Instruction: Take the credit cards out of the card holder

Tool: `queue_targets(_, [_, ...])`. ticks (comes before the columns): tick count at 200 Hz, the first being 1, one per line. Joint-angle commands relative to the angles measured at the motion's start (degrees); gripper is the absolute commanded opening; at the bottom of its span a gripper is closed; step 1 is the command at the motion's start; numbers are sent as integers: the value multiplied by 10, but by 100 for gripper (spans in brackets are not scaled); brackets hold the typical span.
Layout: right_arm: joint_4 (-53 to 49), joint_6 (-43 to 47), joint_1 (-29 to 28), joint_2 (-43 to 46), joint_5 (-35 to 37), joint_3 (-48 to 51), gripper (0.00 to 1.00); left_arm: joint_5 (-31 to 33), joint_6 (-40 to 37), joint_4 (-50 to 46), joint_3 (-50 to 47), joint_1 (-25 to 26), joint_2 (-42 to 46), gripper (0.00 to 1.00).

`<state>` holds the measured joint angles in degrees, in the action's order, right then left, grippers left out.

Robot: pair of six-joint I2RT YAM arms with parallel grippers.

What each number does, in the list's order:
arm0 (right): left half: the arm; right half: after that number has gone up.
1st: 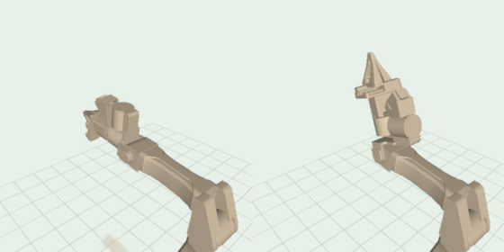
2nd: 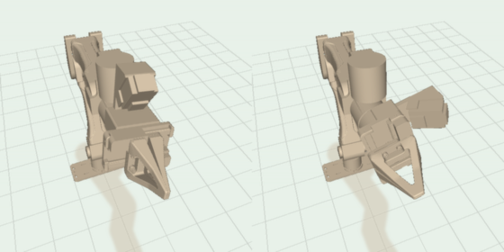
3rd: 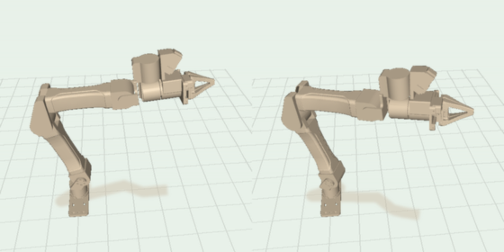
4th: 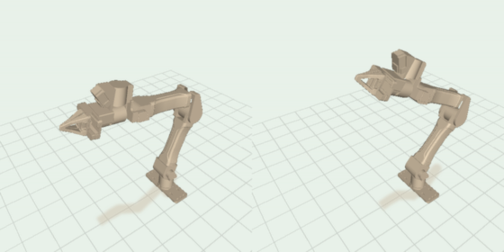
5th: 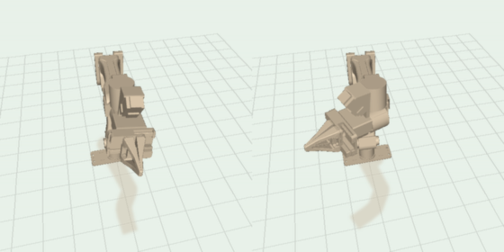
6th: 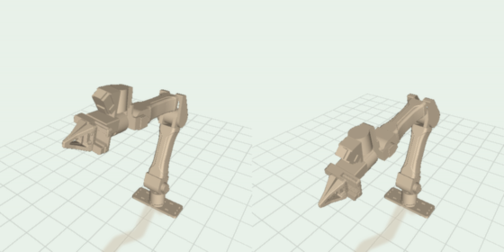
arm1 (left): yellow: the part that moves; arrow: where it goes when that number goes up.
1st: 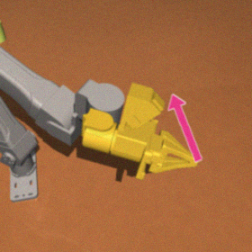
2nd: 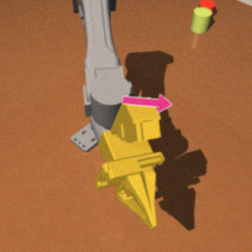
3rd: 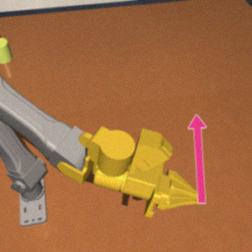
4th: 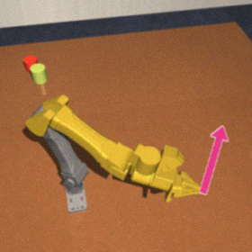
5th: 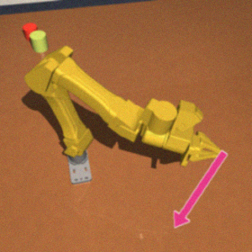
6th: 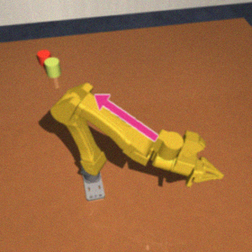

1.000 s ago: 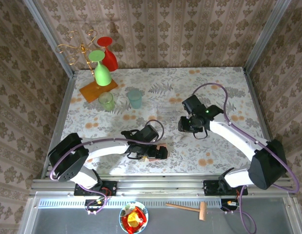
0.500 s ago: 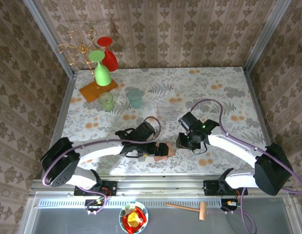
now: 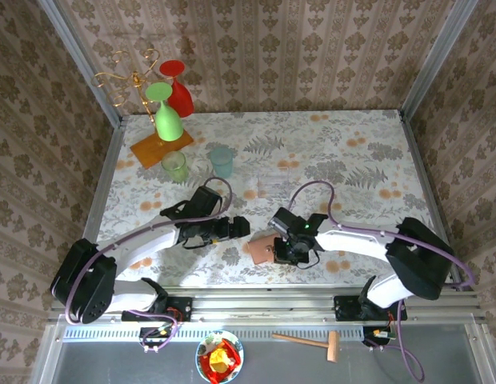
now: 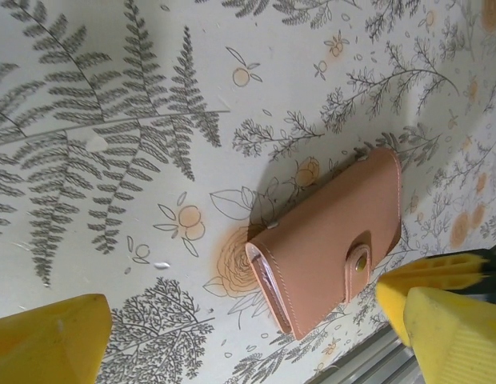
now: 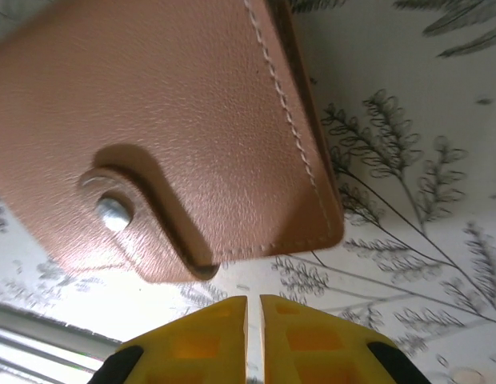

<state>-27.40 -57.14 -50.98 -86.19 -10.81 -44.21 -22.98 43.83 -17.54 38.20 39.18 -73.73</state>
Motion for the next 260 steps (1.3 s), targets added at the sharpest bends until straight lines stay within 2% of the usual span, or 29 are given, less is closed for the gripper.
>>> queue_targets(1, [34,-36,-7,-25,9,-22,13,-34,-28,-1,-14,-19,15,95])
queue_targets(37, [39,-36,-2,-41,44,-46,13,-39,-48,-13,-10,-40,16,95])
queue_targets(150, [69,17,69,-120,46,-116,12,-47,-79,-29,14,-81,-13,95])
queue_targets(180, [94,40,92,-149,17,-128,12,-55,-89,-26,43,-87,-49,94])
queue_targets(212, [86,106,107,-179,-16,-176,13,-61,-97,-23,76,-95,-88,93])
queue_targets(233, [56,132,112,-169,-16,-200,13,-63,-102,-19,98,-101,-108,92])
queue_targets(260, [32,121,115,-122,-2,-185,13,-72,-115,-4,129,-101,-140,90])
